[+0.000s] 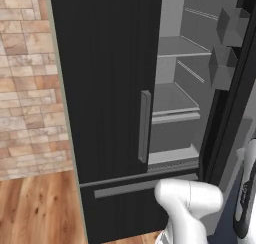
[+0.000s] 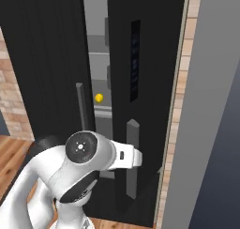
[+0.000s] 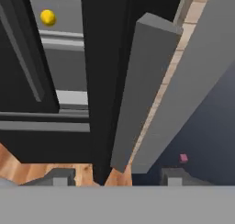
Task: Retrieve a lemon from the fridge and place it on the cutting board with the fish.
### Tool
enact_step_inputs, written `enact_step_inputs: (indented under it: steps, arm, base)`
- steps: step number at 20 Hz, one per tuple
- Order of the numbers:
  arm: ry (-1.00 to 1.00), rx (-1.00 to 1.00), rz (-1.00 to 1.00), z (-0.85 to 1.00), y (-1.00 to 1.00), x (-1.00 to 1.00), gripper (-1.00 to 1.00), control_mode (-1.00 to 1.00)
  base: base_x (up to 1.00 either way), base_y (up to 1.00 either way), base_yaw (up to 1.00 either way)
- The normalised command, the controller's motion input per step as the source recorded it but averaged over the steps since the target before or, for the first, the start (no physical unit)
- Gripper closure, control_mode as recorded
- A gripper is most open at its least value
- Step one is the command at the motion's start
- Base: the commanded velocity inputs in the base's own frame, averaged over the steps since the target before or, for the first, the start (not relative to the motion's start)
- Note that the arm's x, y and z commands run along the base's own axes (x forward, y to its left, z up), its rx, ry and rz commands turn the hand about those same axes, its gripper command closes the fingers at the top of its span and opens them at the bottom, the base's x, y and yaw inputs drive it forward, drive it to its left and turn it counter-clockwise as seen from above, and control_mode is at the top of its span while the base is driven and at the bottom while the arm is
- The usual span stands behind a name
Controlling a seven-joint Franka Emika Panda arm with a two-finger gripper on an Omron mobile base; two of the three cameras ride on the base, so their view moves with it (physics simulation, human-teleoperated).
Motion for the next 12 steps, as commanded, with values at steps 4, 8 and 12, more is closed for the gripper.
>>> enact_step_inputs:
  steps: [4,8,12]
  arm:
    - [0.12,-0.31,-0.16,0.54,0.88,-0.14,-1.00,-1.00]
    - [0.15,-0.38,-0.10,0.27,0.99,0.15,-1.00,-1.00]
    - [0.28,-0.44,-0.02,-0.02,0.88,0.71,-1.00,-1.00]
  base:
    - [0.00,0.00,0.00]
    - [0.00,0.00,0.00]
    - [0.00,0.00,0.00]
